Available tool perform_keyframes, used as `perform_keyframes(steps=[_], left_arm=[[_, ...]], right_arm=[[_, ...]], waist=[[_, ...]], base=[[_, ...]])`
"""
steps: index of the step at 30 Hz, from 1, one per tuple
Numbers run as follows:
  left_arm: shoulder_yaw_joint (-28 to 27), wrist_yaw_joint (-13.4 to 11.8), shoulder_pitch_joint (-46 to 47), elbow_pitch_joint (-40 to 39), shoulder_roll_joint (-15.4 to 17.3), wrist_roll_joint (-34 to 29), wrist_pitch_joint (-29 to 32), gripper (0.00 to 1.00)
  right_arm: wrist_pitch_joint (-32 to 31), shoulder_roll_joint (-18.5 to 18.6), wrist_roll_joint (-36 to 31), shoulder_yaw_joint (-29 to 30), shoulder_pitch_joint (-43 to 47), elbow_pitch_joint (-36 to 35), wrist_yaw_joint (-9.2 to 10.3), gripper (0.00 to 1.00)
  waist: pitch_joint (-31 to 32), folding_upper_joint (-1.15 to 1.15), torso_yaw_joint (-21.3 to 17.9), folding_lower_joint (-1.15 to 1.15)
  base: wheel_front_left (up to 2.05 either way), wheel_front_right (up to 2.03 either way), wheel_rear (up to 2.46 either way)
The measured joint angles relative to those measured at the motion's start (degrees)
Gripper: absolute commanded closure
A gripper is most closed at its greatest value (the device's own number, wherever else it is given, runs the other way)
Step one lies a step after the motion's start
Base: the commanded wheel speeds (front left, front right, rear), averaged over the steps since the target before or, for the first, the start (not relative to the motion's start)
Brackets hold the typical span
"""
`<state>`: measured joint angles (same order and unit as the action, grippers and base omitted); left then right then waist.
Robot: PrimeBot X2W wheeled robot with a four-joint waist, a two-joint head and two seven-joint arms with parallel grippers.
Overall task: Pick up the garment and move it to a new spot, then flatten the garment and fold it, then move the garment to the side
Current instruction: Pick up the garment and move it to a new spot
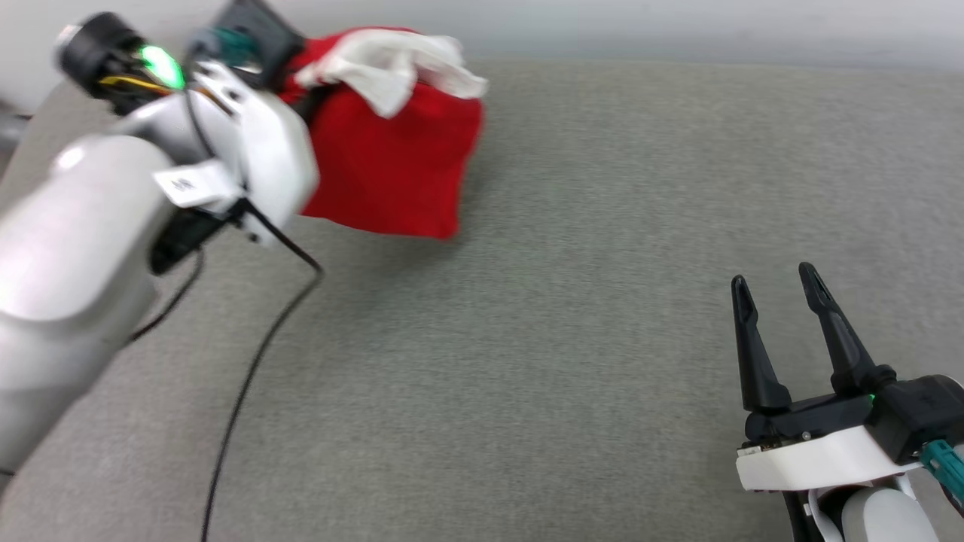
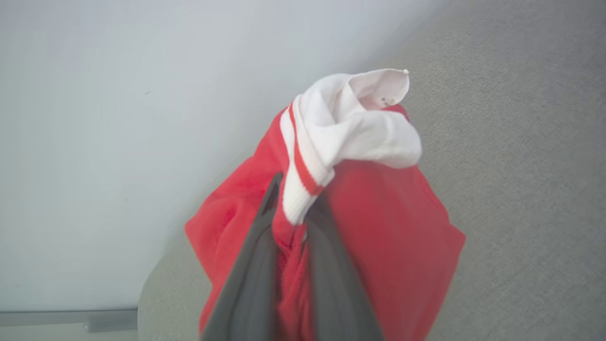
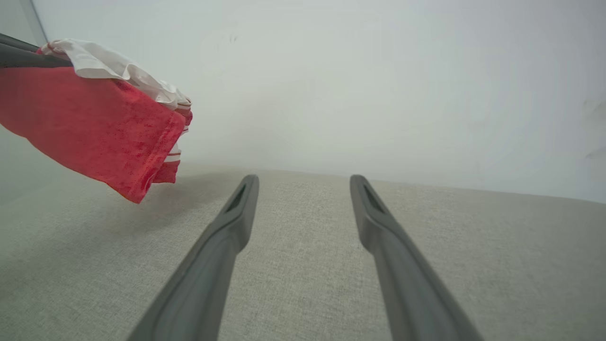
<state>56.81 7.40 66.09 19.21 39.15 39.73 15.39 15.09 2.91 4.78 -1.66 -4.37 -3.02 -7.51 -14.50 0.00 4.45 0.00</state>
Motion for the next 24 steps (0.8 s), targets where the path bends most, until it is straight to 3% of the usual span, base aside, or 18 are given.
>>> perform_keyframes(steps=[7,8,9,17,24], left_arm=[[5.03,0.01,0.07,0.22,-9.17,-1.16,-3.11,1.00],[5.03,0.01,0.07,0.22,-9.17,-1.16,-3.11,1.00],[6.20,0.01,0.39,1.65,-11.98,-1.54,-4.72,1.00],[12.29,0.01,0.51,10.60,-24.29,-3.82,-10.00,1.00],[15.46,0.00,-3.83,16.62,-30.53,-3.69,-12.07,1.00]], right_arm=[[0.00,0.00,1.80,0.54,-0.82,-0.57,0.00,0.00],[0.00,0.00,1.80,0.54,-0.82,-0.57,0.00,0.00],[0.00,0.01,2.33,0.93,-1.38,-0.78,0.00,0.00],[0.00,0.00,3.86,2.61,-2.59,-1.44,0.00,0.00],[0.00,0.02,4.27,3.85,-3.30,-1.66,0.00,0.00]], waist=[[-0.85,0.00,-5.96,0.00],[-0.85,0.00,-5.96,0.00],[-1.62,0.00,-7.58,0.00],[-6.03,0.00,-12.24,0.00],[-8.73,0.00,-14.37,0.01]], base=[[0.00,0.00,0.00],[0.00,0.00,0.00],[0.00,0.00,0.00],[0.00,0.00,0.00],[0.00,0.00,0.00]])
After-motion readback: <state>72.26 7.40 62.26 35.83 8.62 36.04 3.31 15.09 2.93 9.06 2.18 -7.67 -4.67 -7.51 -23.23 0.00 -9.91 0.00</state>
